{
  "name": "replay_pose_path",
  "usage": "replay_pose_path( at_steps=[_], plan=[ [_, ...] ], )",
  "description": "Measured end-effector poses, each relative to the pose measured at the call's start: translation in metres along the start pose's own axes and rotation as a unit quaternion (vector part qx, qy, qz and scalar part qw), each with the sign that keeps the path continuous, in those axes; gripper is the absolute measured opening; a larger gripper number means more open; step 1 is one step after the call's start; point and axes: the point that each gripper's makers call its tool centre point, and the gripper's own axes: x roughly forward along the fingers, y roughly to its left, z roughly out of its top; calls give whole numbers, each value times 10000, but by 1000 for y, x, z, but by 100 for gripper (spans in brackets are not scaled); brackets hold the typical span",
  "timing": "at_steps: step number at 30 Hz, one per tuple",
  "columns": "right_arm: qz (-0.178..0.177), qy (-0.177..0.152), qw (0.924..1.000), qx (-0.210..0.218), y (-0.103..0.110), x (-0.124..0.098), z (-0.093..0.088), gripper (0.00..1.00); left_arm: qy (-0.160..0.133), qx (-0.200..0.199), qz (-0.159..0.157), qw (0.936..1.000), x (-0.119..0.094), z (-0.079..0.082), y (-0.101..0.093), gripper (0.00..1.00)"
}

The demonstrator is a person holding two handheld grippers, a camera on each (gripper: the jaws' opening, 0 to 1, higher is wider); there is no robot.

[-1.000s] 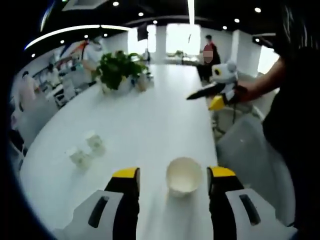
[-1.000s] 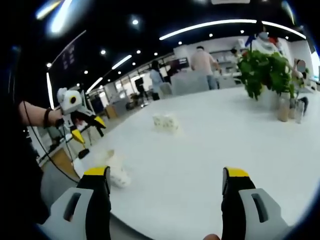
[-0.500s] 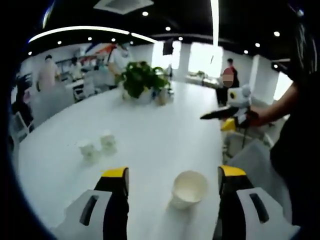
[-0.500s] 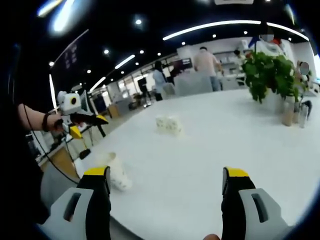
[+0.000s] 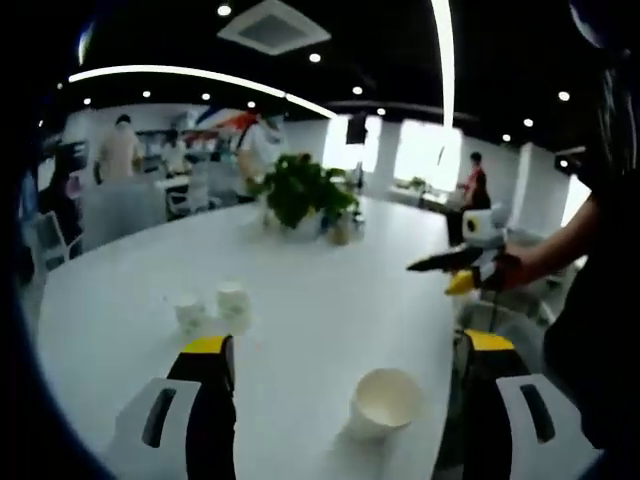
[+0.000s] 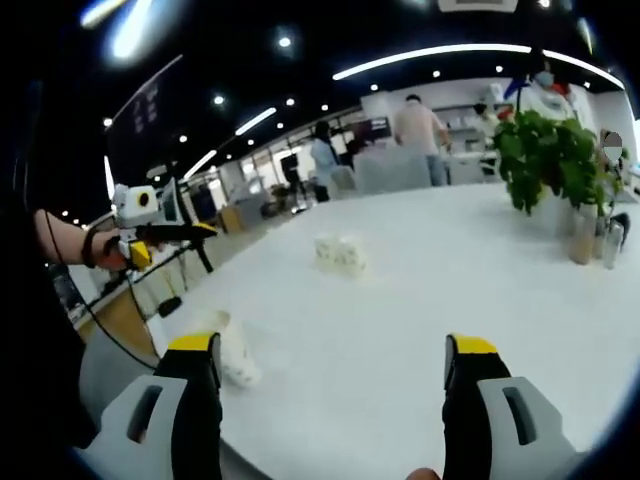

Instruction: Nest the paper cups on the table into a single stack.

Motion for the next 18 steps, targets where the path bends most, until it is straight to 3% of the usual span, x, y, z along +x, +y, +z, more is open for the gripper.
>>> replay_pose_path(
  at_steps=[18],
  plan=[
    [105, 20, 9998, -177, 1, 15, 18, 92, -295, -148, 253, 9991, -11, 2, 16, 100]
  ],
)
